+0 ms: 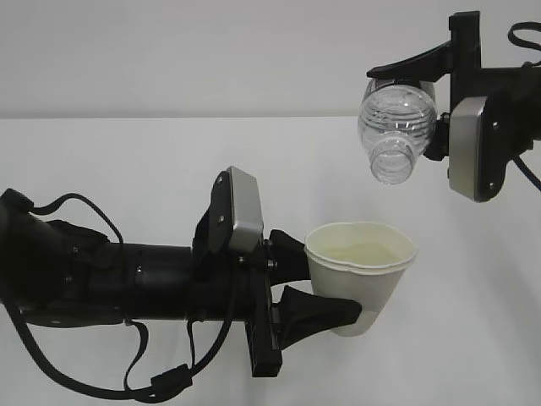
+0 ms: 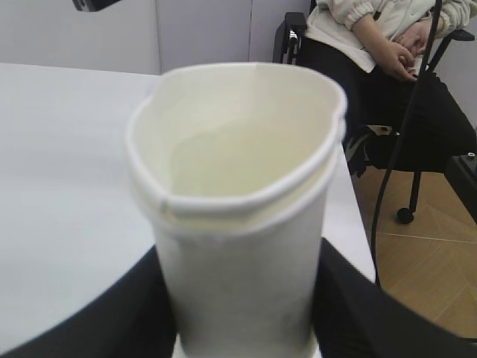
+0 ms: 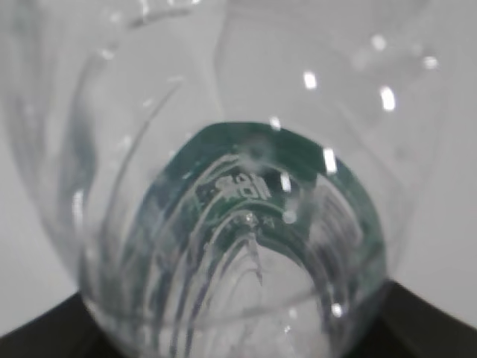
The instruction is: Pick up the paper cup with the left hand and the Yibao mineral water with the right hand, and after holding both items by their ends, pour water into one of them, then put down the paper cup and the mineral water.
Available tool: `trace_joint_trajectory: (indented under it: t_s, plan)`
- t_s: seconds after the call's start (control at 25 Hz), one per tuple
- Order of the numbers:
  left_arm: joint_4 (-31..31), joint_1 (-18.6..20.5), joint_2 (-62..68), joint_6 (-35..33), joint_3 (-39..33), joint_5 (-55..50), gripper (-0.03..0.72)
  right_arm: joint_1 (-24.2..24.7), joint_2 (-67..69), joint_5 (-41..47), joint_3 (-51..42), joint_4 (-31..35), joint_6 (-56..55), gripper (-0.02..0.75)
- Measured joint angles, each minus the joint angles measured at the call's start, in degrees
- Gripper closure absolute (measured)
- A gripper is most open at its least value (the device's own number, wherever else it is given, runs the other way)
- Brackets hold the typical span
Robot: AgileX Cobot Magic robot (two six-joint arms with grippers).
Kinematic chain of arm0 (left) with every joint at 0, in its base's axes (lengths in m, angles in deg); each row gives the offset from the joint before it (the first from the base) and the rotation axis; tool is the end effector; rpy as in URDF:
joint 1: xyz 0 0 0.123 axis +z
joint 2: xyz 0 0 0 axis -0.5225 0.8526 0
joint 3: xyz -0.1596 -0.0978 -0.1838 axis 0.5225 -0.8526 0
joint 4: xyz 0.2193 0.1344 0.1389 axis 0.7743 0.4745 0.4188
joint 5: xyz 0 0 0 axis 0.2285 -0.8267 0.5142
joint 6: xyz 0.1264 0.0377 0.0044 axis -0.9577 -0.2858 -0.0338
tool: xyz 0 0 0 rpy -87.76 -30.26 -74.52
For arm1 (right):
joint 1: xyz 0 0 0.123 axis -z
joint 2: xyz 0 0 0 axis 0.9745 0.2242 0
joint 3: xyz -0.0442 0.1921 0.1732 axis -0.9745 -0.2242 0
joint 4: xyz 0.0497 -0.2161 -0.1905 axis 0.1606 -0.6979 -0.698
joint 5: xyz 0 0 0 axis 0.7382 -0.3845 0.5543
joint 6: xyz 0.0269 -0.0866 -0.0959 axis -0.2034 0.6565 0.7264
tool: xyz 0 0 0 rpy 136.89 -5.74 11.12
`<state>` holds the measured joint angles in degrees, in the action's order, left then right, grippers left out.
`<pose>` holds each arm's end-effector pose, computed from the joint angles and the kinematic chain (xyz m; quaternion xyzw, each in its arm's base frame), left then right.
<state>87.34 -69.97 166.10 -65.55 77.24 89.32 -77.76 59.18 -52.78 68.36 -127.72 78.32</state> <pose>0.2332 -0.3042 0.0677 0.5015 0.5835 -0.4413 0.4618 0.3796 0.1017 0.1969 -0.7366 0.2767 -0.2058 0.5819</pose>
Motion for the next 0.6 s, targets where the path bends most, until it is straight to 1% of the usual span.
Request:
trace_joint_trajectory:
  t_s: [0.12,0.16,0.28,0.6]
  plan:
    - [0.0,0.0,0.0,-0.1,0.0,0.0,0.315,0.0,0.0,0.0,0.0,1.3,-1.4,0.273]
    - [0.0,0.0,0.0,-0.3,0.0,0.0,0.298,0.0,0.0,0.0,0.0,1.7,-1.7,0.273]
    - [0.0,0.0,0.0,-0.3,0.0,0.0,0.315,0.0,0.0,0.0,0.0,2.4,-2.9,0.273]
    - [0.0,0.0,0.0,-0.5,0.0,0.1,0.320,0.0,0.0,0.0,0.0,3.5,-7.2,0.273]
